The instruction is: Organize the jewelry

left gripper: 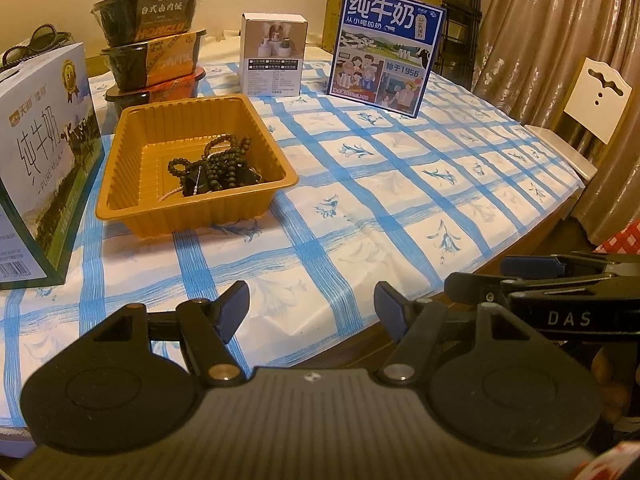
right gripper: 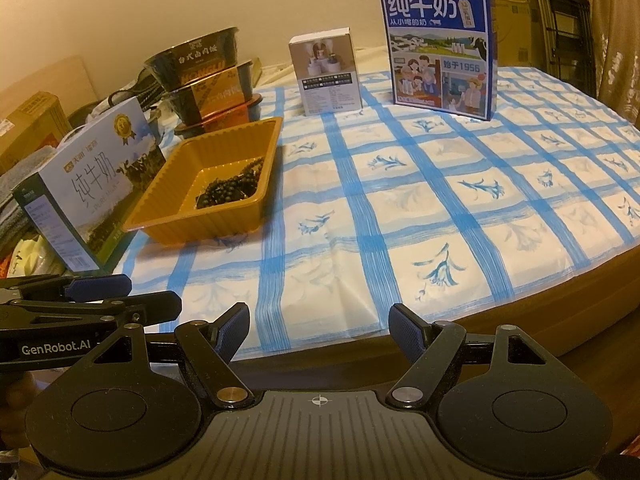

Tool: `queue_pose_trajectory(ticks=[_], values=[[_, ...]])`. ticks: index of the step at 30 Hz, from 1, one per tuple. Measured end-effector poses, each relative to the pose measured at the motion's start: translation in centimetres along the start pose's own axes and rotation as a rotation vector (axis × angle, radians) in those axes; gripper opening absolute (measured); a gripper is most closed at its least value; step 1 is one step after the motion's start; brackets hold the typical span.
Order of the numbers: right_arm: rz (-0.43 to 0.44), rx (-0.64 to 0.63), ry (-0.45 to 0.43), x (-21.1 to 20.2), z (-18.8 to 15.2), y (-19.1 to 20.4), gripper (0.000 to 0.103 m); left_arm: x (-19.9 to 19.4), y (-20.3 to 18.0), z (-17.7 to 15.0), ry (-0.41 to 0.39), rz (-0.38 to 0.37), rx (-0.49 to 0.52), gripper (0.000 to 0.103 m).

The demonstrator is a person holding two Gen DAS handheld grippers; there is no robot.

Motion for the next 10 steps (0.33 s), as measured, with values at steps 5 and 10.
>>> queue_pose_trajectory(ticks=[5, 10], values=[[0.001, -0.001, -0.001, -0.02, 0.08, -0.03, 0.076, -0.05, 0.00, 0.02, -0.004, 0.001, 0.001, 0.067], [-0.002, -0.003, -0.001, -0.10, 0.21, -0.03, 0.076, 0.14, 0.11, 0.15, -0.007, 0.010, -0.004, 0.067]])
Point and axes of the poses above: each gripper's, at about its wrist camera, not at the fingertips, and x roughly the way its jaws point, y to its left, z to its top, the point moved 6 cm from there along x, roughly the way its jaws point, and after that the axes turned 5 degrees about y, right-handed, at the moved point
